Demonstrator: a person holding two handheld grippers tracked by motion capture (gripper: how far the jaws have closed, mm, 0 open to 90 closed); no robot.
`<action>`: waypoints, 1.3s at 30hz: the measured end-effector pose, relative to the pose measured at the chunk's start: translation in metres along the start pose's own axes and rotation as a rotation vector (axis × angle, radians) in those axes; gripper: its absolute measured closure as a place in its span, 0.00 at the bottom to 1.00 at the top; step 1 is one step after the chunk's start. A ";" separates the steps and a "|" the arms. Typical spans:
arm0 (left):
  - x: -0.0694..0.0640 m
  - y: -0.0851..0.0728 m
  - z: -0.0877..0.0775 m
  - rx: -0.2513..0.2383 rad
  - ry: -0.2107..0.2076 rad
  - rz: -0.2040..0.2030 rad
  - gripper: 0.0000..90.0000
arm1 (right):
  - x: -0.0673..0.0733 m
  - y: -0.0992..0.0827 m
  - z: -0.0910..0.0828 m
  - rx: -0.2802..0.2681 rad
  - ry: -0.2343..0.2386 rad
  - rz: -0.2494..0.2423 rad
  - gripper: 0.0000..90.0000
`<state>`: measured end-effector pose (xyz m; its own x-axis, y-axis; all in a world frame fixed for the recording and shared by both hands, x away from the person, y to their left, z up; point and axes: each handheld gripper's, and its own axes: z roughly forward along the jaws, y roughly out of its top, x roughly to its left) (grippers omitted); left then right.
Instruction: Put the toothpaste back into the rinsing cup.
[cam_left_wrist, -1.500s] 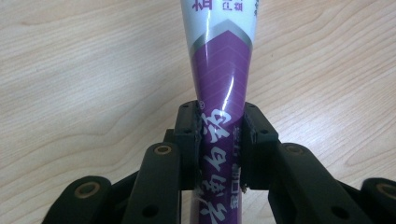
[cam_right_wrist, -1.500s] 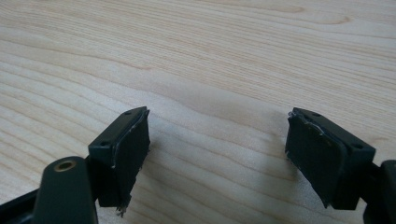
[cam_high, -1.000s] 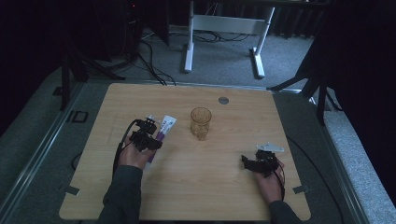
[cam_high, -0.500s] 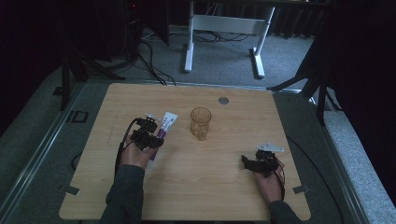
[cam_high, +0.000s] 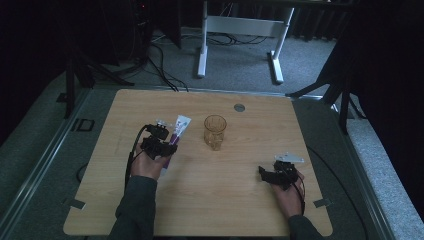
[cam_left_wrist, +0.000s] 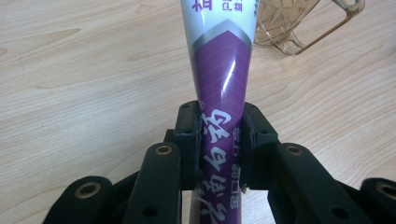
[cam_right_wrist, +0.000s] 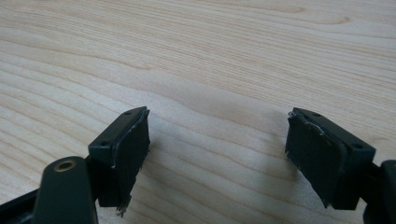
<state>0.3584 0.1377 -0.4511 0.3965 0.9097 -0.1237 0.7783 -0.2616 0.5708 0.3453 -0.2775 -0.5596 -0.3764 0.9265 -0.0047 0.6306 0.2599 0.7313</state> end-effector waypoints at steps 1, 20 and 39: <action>0.000 0.000 0.000 -0.003 0.001 -0.002 0.80 | 0.000 0.000 0.000 0.000 0.000 0.000 0.24; -0.007 0.005 -0.007 -0.056 0.001 0.027 0.80 | 0.000 0.000 0.000 0.000 0.000 0.000 0.24; -0.009 0.009 -0.014 -0.109 0.004 0.030 0.80 | 0.000 0.000 0.000 0.000 0.000 0.000 0.24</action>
<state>0.3555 0.1315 -0.4337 0.4165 0.9034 -0.1018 0.7084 -0.2522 0.6592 0.3453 -0.2775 -0.5596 -0.3761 0.9266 -0.0046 0.6308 0.2597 0.7312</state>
